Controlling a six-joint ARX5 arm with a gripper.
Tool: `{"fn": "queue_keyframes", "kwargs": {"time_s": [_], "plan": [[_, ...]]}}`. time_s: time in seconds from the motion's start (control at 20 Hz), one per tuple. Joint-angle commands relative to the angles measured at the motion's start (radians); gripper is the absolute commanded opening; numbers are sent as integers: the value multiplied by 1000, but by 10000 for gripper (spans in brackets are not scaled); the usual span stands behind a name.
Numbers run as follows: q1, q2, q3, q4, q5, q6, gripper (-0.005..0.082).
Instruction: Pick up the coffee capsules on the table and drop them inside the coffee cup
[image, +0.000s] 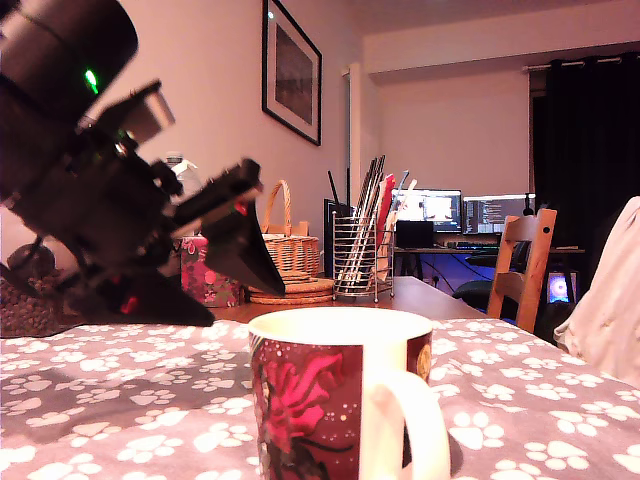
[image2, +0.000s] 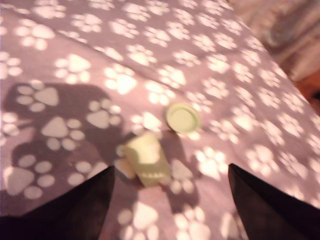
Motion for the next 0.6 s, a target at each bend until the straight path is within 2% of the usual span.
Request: {"fn": "queue_keyframes", "kwargs": {"time_s": [0.0,0.25,0.55], "plan": [[-2,29,-11,20,-6,-14,656],[-2,66,-5,56,-24,-32,656],[-2,111,39,21,-24,-36,656]]}}
